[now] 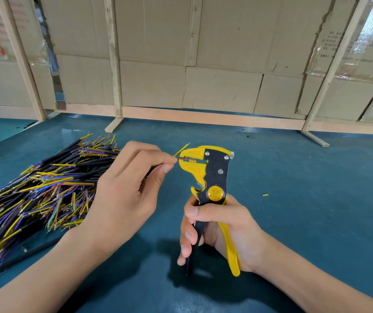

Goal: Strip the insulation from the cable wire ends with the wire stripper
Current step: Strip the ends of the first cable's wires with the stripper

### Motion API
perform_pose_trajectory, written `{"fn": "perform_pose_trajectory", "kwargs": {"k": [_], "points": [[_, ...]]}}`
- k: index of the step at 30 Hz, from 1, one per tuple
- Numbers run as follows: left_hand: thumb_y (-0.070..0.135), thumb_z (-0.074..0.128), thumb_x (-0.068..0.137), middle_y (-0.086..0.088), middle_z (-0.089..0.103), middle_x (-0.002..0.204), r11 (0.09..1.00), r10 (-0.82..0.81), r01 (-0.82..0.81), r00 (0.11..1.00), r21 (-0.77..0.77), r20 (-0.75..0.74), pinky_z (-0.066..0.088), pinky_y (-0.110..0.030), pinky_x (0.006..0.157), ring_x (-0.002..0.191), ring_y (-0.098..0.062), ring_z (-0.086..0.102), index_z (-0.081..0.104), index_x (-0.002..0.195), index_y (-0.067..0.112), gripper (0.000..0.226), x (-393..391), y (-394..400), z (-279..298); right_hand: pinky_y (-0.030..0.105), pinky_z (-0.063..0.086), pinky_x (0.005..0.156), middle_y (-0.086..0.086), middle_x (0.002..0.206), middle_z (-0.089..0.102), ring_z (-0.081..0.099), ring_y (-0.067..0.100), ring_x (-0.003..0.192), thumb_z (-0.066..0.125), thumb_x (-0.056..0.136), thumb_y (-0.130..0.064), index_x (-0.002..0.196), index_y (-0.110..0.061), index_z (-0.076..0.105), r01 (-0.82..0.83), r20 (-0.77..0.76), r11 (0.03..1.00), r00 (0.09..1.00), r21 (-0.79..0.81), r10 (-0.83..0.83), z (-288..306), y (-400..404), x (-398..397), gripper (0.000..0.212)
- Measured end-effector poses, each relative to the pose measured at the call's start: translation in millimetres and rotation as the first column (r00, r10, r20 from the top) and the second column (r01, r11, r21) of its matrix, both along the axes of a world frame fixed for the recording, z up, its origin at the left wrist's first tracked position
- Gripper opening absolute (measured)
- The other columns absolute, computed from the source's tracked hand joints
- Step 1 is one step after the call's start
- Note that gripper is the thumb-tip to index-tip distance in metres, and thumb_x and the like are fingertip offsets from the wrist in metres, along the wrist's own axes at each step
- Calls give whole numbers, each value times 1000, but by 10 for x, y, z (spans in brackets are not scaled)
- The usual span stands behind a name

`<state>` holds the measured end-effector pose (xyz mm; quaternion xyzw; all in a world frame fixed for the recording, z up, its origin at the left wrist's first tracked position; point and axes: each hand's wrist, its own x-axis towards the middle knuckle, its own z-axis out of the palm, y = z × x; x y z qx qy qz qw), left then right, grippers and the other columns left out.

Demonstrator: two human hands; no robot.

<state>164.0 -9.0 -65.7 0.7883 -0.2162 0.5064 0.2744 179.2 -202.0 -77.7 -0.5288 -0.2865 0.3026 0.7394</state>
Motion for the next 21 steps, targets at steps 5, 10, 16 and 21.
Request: {"fn": "perform_pose_trajectory", "kwargs": {"k": [5, 10, 16, 21], "points": [[8, 61, 97, -2, 62, 100, 1000, 8, -8, 1000, -6, -1, 42, -15, 84, 96, -8, 58, 72, 103, 5, 12, -1, 0, 0, 48, 56, 67, 14, 64, 56, 62, 31, 58, 63, 88, -13, 73, -7, 59, 0, -4, 1000, 1000, -5, 0, 6, 0, -3, 16], [8, 62, 97, -2, 63, 100, 1000, 11, -11, 1000, -5, 0, 40, -13, 85, 98, -7, 57, 72, 103, 6, 12, -1, 14, -3, 46, 56, 64, 14, 62, 56, 61, 31, 55, 64, 85, -13, 73, -7, 59, 4, -8, 1000, 1000, -8, -4, 19, 0, -9, 15], [7, 62, 97, -1, 63, 100, 1000, 7, -7, 1000, -3, 6, 39, -12, 87, 99, -5, 56, 72, 103, 6, 12, -1, 12, 1, 47, 56, 64, 14, 62, 56, 61, 30, 55, 64, 85, -13, 72, -7, 60, 3, -9, 1000, 1000, -5, -3, 17, -11, -9, 15], [6, 62, 97, -1, 62, 100, 1000, 3, -3, 1000, 0, 12, 39, -12, 85, 98, -4, 56, 72, 103, 5, 12, 0, 12, -2, 49, 55, 67, 15, 64, 56, 61, 31, 57, 62, 87, -12, 74, -6, 59, -9, -13, 1000, 1000, -2, 9, 10, -12, -7, 14]]}}
